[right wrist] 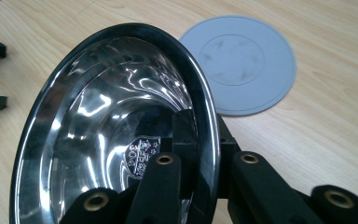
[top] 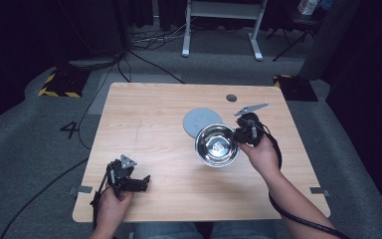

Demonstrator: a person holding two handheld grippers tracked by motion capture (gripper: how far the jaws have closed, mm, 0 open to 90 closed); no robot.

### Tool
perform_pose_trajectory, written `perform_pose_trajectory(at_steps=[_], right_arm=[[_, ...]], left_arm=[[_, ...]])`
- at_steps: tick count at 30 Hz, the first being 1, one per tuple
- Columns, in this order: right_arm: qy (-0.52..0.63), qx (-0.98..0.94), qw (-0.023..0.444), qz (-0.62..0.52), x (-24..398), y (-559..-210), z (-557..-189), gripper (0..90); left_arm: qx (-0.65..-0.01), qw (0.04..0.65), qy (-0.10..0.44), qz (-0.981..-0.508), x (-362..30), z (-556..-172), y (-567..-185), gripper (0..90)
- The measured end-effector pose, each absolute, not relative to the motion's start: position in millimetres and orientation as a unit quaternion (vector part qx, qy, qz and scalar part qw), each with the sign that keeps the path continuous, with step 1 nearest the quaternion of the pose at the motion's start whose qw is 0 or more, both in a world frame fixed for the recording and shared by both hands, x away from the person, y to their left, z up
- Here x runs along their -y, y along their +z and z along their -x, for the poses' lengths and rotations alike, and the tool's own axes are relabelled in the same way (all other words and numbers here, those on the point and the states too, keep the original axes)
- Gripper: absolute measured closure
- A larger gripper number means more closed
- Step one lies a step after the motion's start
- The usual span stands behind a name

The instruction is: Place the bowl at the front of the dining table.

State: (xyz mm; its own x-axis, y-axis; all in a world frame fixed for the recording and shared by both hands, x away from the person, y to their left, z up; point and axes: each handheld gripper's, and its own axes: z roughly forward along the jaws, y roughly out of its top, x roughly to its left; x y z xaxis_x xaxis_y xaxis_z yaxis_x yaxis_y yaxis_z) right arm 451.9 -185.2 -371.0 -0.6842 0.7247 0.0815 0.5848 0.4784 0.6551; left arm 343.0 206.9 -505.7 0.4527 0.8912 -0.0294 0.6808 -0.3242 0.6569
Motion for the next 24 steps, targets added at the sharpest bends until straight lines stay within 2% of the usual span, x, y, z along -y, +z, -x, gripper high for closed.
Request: perform_pose_trajectory(at_steps=[24], right_arm=[[0.33, -0.849, 0.125, -0.394, 164, -358, -509, 85.1]], left_arm=[[-0.506, 0.303, 0.177, -0.787, -204, -345, -506, 0.2]])
